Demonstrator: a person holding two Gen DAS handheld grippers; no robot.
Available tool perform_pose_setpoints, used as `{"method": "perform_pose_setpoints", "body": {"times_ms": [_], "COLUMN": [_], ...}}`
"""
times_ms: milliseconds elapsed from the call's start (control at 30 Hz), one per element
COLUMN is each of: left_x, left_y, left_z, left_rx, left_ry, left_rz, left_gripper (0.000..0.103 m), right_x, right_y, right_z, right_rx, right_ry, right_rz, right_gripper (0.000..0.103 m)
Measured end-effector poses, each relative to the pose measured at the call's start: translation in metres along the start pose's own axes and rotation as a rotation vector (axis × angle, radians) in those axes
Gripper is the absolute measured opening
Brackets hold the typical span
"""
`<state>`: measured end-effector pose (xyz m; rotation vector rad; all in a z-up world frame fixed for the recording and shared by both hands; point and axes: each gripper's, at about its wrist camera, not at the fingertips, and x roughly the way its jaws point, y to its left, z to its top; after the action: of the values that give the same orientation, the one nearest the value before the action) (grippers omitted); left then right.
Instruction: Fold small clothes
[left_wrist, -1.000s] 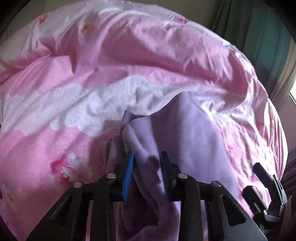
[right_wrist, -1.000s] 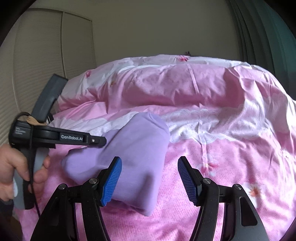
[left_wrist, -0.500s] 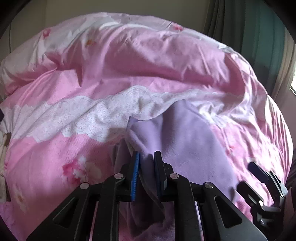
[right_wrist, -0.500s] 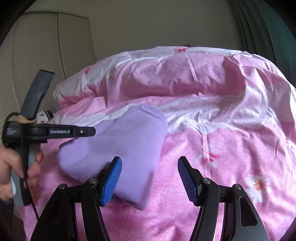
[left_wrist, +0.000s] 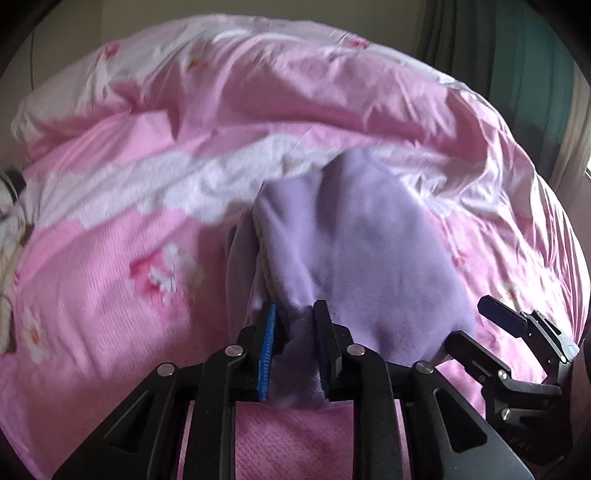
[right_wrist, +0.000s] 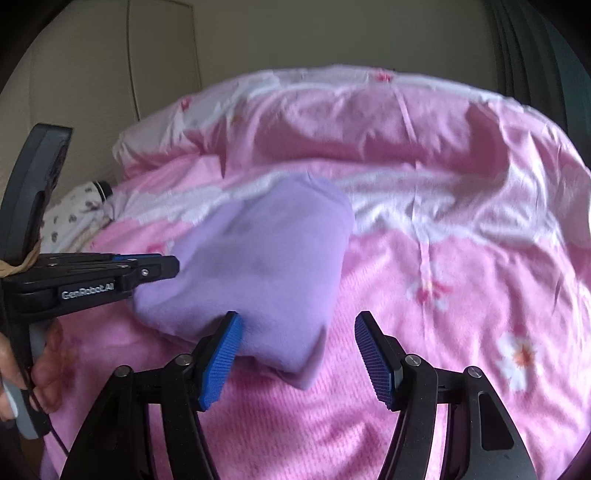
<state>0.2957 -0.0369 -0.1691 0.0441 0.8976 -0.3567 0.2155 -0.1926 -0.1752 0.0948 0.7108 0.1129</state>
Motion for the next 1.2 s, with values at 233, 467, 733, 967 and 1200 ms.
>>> {"method": "perform_pose_setpoints", "body": {"times_ms": [233,467,733,967,1200], "left_x": [0.016,-0.018,-0.038,-0.027,-0.001], "left_y": [0.001,-0.003,0.014,0.018,0.027], "left_z": [-0.013,-0.009,-0.028,-0.039,-0.053], "left_rx": [-0.001,-0.017,-0.163,-0.324,-0.471], "left_ry": [-0.002,-0.061,-0.087,-0.065,-0.023], "left_rz": [0.015,0.021,0.054,-0.003,-0.086], "left_gripper": [0.029,0.046,0.071,0.073,0.080], "right_x": [0.017,-0.009,-0.029,-0.016,0.022], "right_y": [-0.005,-0.008,-0.032,-0.062,-0.077], "right_z": [-0.013,-0.002,0.010,0.032,0.053], "right_rx": [-0.002,0.021,0.106,0.203,0.246], "right_ry": [0.043,-0.014,-0.036,0.018,0.097], "right_rz": [-0.029,0.003,0.076,0.200,0.274], "right_gripper": [0.072,0.072,0.080,0.082,0.082]}}
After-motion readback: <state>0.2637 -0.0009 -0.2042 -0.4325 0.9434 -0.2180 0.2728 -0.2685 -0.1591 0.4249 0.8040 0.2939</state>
